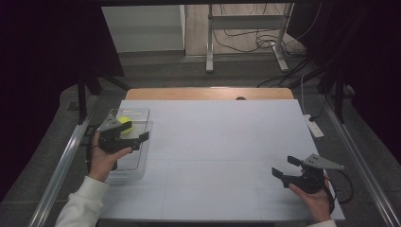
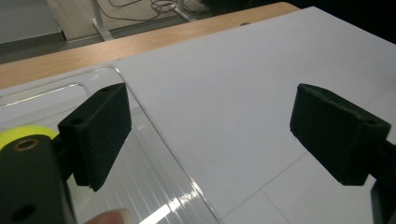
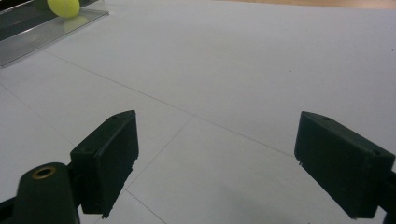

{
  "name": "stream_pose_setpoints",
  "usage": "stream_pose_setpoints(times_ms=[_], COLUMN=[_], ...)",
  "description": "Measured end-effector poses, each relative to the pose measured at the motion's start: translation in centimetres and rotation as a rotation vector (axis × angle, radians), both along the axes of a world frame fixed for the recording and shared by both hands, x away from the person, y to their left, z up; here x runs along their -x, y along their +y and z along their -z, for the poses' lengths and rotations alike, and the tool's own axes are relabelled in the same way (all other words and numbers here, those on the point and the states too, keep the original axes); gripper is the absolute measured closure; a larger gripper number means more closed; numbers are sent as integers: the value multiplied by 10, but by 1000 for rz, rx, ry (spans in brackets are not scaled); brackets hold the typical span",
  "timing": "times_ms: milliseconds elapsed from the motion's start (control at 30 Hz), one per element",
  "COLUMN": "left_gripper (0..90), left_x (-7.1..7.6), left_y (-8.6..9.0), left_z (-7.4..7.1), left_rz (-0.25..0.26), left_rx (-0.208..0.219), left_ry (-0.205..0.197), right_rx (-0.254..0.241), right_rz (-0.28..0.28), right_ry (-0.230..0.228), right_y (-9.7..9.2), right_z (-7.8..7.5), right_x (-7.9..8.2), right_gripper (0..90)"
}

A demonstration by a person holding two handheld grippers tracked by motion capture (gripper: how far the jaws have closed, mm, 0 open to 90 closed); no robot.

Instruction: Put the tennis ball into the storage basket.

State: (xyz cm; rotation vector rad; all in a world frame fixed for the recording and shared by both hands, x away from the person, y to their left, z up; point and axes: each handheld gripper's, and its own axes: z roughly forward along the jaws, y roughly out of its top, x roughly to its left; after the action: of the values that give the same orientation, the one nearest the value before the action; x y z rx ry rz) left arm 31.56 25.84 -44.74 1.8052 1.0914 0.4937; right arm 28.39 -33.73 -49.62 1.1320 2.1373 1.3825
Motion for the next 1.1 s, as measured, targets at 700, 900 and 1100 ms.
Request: stream_pose_setpoints(times_ms=[700,900,1100], left_gripper=[135,135,135], left_x=[38,46,54], left_y=[-14,-18,-20], left_z=[19,29,35], left_rz=[67,81,88], left_rx=[13,3,4], left_ry=[9,32,38], right_rx=[1,3,4], right_rz=[0,0,-3], right_ry=[0,0,2], right_y=[0,1,2], right_z=[0,0,1], right_x=[0,0,-1], right_gripper=[137,137,137])
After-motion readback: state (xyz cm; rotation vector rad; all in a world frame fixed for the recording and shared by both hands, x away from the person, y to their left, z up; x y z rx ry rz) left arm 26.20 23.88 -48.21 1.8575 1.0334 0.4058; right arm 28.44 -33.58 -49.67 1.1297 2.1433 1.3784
